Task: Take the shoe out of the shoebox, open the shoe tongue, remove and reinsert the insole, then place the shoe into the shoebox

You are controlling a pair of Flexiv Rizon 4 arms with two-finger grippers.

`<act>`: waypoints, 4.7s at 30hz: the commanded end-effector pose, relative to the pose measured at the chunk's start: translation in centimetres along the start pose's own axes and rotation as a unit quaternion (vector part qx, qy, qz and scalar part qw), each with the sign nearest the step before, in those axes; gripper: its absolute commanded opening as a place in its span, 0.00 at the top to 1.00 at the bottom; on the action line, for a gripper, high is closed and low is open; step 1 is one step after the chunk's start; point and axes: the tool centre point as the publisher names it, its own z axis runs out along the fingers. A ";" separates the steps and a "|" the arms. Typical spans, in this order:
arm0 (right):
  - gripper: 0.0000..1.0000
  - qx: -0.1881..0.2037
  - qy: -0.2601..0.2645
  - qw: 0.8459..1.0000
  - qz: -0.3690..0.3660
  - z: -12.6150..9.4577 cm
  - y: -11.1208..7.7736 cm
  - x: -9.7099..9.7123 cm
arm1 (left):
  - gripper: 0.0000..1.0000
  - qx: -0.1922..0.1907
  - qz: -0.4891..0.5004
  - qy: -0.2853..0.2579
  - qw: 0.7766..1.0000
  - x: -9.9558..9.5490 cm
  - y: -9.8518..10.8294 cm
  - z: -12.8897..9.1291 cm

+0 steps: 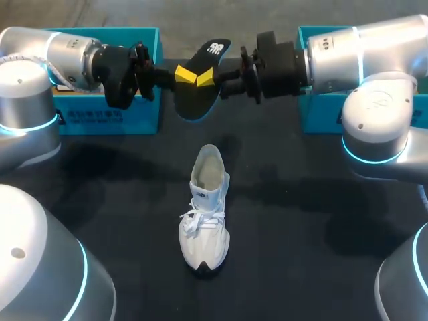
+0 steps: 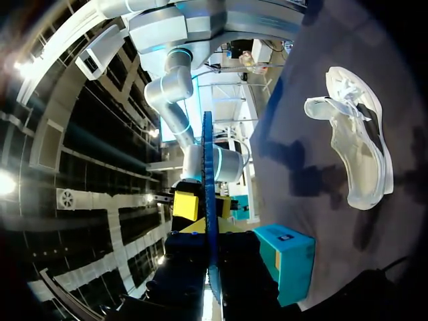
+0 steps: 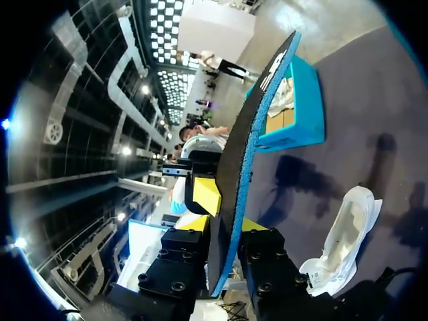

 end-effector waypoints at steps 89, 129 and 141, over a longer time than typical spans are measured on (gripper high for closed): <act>1.00 0.016 -0.030 0.970 -0.239 3.6 0.8 -8.6 | 0.00 0.113 0.018 0.198 0.974 4.9 -4.0 -7.0; 1.00 -0.012 0.005 0.954 -0.300 2.1 0.1 -13.7 | 0.00 0.067 0.007 0.219 0.973 9.2 -4.5 -6.7; 1.00 -0.016 0.014 0.945 -0.326 2.5 0.3 -15.2 | 0.00 0.054 -0.047 0.240 0.968 12.5 -4.1 -7.8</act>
